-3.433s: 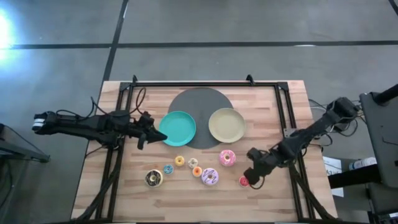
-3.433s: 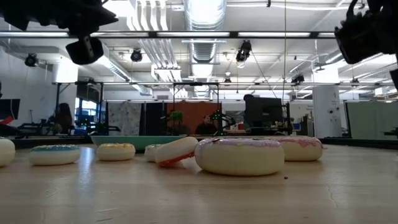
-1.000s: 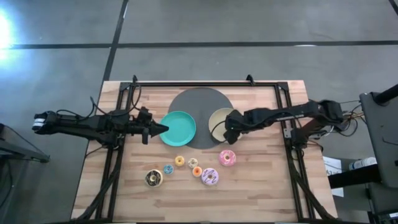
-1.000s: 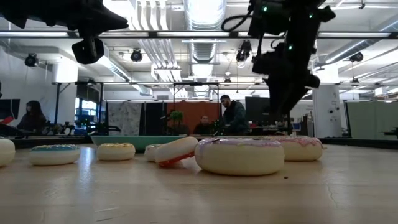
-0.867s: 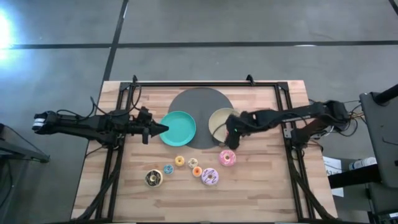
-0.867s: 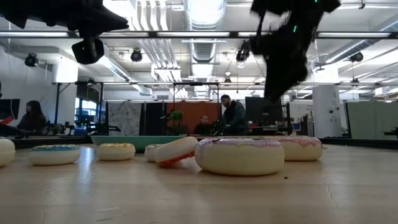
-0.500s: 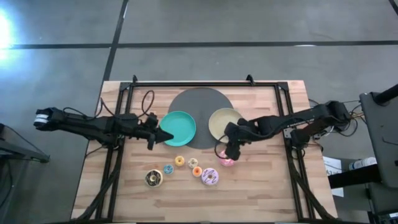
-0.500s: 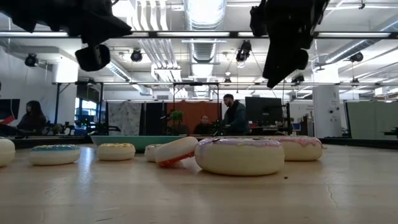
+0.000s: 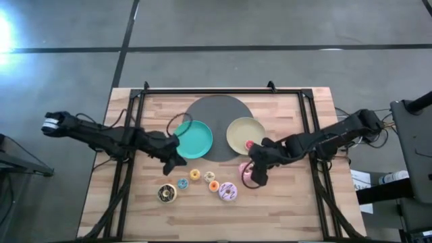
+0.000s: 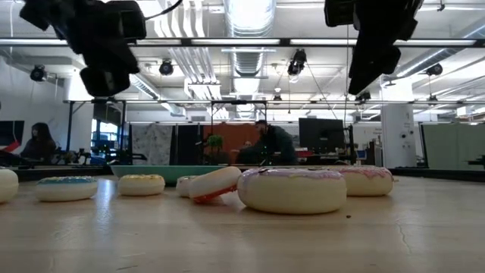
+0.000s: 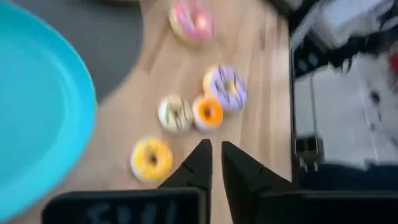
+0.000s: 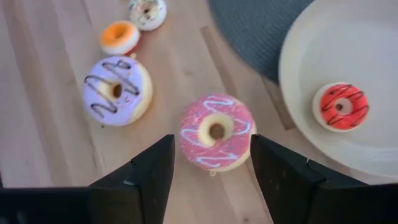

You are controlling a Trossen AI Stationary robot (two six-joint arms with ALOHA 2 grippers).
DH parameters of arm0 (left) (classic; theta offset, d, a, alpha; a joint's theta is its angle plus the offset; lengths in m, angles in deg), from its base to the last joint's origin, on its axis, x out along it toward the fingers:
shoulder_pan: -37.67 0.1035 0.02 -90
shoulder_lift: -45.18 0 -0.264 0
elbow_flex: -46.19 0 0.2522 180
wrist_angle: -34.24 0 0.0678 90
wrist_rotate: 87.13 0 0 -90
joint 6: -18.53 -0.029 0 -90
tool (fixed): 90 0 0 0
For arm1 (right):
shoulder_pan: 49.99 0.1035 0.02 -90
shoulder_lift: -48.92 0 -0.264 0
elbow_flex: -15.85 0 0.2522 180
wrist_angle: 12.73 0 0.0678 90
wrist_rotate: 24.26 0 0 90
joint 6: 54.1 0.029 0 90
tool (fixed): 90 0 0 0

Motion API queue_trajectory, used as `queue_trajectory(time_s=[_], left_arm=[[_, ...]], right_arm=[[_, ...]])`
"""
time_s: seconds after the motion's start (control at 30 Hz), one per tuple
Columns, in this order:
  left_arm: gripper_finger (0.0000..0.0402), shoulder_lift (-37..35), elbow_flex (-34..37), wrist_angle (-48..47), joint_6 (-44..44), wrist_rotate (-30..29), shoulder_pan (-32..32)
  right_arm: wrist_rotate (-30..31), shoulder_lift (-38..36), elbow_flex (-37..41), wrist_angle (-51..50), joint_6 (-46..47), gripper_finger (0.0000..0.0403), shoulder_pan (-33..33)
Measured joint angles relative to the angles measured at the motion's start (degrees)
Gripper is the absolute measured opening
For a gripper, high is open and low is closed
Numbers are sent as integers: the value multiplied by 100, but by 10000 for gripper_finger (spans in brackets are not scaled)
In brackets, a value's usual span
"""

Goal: Pick & Place donuts
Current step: Put the small blue donut on the light gray plate

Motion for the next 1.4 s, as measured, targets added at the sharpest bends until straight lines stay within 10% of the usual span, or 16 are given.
queue_trajectory(time_s=[0.33,1.4], left_arm=[[129,582,-464,-725,11,-356,-634],[102,3233,-522,-496,1707,-645,-1302]], right_arm=[[15,0,12,14,-134,246,90],[319,0,431,-13,-92,242,88]])
